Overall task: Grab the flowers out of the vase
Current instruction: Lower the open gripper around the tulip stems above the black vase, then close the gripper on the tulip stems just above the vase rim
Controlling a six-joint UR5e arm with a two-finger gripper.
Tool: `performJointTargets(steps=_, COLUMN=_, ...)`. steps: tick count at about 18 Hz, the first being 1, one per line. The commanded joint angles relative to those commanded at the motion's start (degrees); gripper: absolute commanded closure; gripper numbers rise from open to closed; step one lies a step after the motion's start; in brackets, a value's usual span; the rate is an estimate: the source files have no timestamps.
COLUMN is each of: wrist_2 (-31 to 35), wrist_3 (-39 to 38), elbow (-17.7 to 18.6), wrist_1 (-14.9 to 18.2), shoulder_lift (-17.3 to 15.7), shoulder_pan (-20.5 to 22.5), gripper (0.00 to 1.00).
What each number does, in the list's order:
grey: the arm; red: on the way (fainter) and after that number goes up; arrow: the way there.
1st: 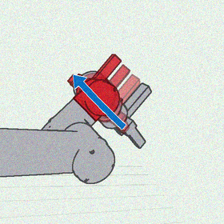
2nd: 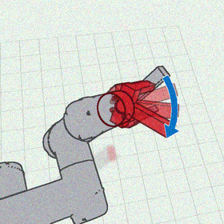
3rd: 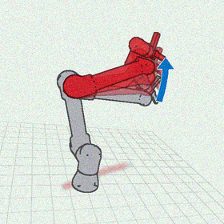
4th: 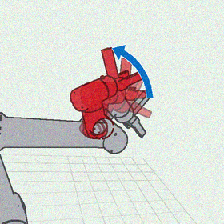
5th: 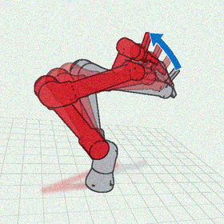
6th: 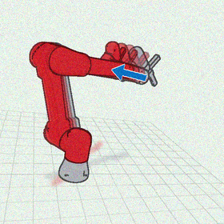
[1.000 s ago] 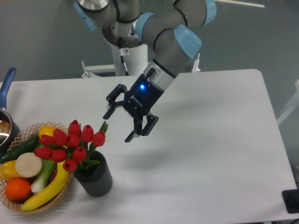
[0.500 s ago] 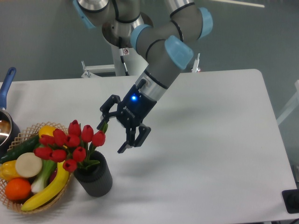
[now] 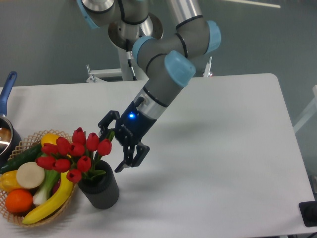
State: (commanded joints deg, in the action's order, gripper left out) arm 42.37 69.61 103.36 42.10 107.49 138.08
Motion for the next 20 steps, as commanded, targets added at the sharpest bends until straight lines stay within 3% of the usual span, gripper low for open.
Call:
performJointTargets(steps=16, wrist_2=-2.46, wrist_3=-2.2, elbow=-0.26, wrist_1=-0.62, shoulder_lift=1.06, shoulder_pan=-1.76, gripper=0.0)
performJointTargets(steps=20, wrist_2=-6.24, wrist_3=-2.29, elbow=1.31, wrist_1=-0.62, shoulder_lift=0.97, shoulder_pan=-1.76, gripper=0.0)
